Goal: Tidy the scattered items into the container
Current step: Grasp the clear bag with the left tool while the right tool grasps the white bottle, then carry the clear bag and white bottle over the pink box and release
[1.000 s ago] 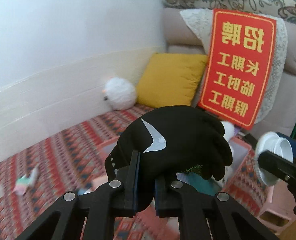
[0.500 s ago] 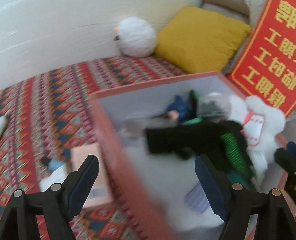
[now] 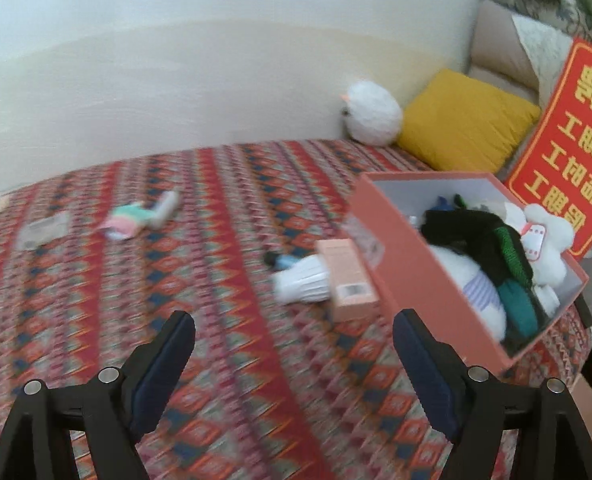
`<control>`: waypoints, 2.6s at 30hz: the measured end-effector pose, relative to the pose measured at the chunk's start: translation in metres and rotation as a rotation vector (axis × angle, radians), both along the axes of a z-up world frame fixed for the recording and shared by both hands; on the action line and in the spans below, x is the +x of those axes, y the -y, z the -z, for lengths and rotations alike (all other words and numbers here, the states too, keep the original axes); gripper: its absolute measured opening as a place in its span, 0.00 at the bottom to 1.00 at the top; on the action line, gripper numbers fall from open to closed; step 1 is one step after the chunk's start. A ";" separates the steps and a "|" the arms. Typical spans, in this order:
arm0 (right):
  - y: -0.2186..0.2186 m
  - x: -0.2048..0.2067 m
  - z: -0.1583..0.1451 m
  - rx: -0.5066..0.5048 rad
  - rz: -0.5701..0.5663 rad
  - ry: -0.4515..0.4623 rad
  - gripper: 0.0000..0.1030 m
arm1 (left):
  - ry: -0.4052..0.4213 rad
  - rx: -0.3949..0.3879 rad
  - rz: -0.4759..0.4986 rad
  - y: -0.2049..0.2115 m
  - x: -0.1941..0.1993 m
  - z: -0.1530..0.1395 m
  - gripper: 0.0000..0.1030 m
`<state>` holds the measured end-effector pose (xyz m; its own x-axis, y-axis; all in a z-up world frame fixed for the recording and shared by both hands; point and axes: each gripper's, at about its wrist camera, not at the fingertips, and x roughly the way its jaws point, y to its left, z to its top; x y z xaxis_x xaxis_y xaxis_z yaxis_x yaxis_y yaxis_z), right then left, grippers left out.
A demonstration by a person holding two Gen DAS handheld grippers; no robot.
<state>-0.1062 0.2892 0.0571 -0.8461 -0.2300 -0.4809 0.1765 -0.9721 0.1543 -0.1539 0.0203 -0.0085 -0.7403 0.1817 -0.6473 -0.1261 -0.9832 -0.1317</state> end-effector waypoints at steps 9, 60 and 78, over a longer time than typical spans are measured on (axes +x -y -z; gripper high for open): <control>0.132 0.057 -0.028 0.026 -0.263 -0.021 0.98 | -0.056 0.001 -0.170 0.123 0.098 0.005 0.85; 0.367 -0.434 0.234 -0.181 -0.208 0.399 0.29 | 0.180 -0.053 -0.230 0.328 -0.322 0.198 0.46; 0.291 -0.153 0.137 -0.099 -0.425 0.314 0.29 | 0.062 0.108 -0.169 0.246 -0.002 0.096 0.02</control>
<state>-0.2596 -0.0023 -0.0795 -0.4869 -0.5785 -0.6545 0.4822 -0.8028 0.3508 -0.1558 -0.2259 -0.1043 -0.7258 0.1288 -0.6758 0.0514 -0.9694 -0.2400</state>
